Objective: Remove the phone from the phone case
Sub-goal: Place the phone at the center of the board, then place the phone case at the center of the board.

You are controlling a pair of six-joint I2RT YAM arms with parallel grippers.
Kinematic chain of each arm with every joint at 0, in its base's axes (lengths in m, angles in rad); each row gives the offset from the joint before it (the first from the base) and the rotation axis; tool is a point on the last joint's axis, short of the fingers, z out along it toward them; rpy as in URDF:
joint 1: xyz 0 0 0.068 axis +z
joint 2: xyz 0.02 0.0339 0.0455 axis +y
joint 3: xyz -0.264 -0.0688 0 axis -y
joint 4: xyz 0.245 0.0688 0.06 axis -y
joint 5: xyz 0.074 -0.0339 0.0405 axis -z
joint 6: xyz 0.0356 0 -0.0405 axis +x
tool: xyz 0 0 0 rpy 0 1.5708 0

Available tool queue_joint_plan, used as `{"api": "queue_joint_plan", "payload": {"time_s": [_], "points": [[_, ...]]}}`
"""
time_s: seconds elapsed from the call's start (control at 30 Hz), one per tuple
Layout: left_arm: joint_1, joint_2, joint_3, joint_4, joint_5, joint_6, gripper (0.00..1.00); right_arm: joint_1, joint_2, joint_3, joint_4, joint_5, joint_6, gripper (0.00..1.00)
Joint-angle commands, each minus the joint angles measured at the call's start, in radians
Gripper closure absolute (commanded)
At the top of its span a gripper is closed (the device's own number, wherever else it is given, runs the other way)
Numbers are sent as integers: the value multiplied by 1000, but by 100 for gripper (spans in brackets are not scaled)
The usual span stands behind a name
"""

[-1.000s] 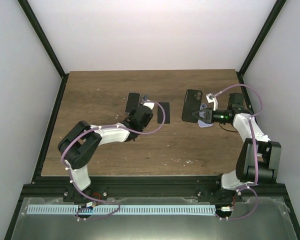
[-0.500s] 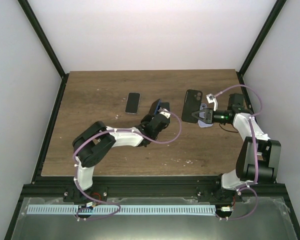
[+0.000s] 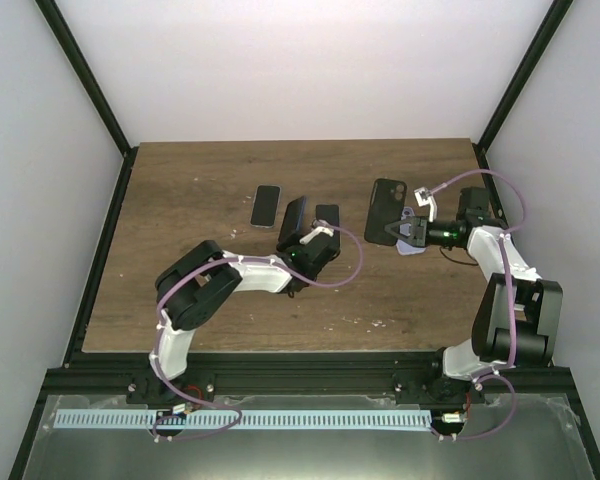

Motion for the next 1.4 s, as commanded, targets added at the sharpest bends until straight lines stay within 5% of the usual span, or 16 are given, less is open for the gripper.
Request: {"api": "queue_joint_plan", "payload": {"time_s": [0.0, 0.13, 0.4, 0.7, 1.07, 1.37], "points": [[-9, 52, 23, -42, 38, -2, 100, -14, 2, 16, -8, -26, -14, 93], [-26, 89, 65, -65, 36, -6, 96, -14, 12, 17, -10, -24, -15, 93], [-28, 82, 94, -91, 25, -46, 68, -16, 19, 17, -8, -22, -16, 93], [-31, -144, 39, -174, 155, -191, 52, -23, 19, 28, -20, 39, -41, 93], [-83, -653, -275, -206, 492, -406, 48, -28, 50, 249, -432, 434, -438, 93], [-83, -881, -454, -122, 535, -478, 48, -37, 188, 112, -609, 635, -533, 94]]}}
